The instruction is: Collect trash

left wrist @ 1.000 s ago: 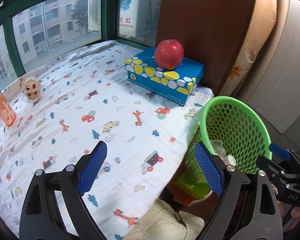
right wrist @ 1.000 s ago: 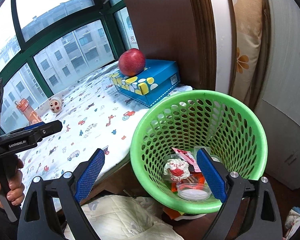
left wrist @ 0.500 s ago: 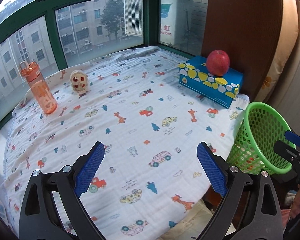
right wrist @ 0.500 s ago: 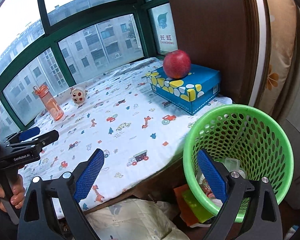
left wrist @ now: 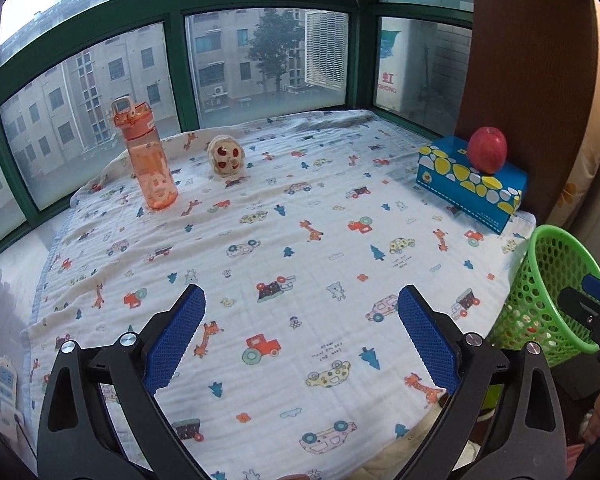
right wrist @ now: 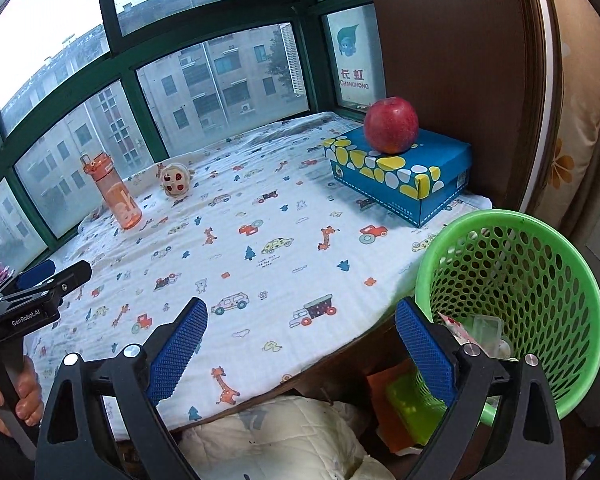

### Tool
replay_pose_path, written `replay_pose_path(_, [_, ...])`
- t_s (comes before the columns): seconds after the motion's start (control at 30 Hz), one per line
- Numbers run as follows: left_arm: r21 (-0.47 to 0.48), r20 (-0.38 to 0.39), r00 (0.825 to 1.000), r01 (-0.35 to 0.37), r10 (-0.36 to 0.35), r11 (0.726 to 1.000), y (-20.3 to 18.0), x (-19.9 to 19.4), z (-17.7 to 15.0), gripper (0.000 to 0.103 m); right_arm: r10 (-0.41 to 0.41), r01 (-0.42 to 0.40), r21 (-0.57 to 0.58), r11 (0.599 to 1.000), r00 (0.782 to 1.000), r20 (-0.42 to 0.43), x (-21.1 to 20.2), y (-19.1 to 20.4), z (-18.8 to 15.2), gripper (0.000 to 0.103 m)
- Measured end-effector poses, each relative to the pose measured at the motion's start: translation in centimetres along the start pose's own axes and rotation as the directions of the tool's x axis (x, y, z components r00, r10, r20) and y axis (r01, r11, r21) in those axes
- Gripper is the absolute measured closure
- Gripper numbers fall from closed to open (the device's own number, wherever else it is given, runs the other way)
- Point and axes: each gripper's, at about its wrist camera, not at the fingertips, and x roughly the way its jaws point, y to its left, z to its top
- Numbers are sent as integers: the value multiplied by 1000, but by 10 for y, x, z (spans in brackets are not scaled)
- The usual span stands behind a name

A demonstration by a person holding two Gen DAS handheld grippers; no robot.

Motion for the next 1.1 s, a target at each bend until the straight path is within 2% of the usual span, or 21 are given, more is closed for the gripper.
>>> replay_pose_path(0.23, [-14, 16, 1000, -4, 4, 1000, 10, -9, -6, 6, 5, -5, -23, 1000, 1000, 2, -2, 9, -3, 11])
replay_pose_path(1.1, [-1, 17, 1000, -1, 1, 1000, 11, -18, -13, 5, 12, -12, -25, 1000, 1000, 10, -6, 12, -5, 10])
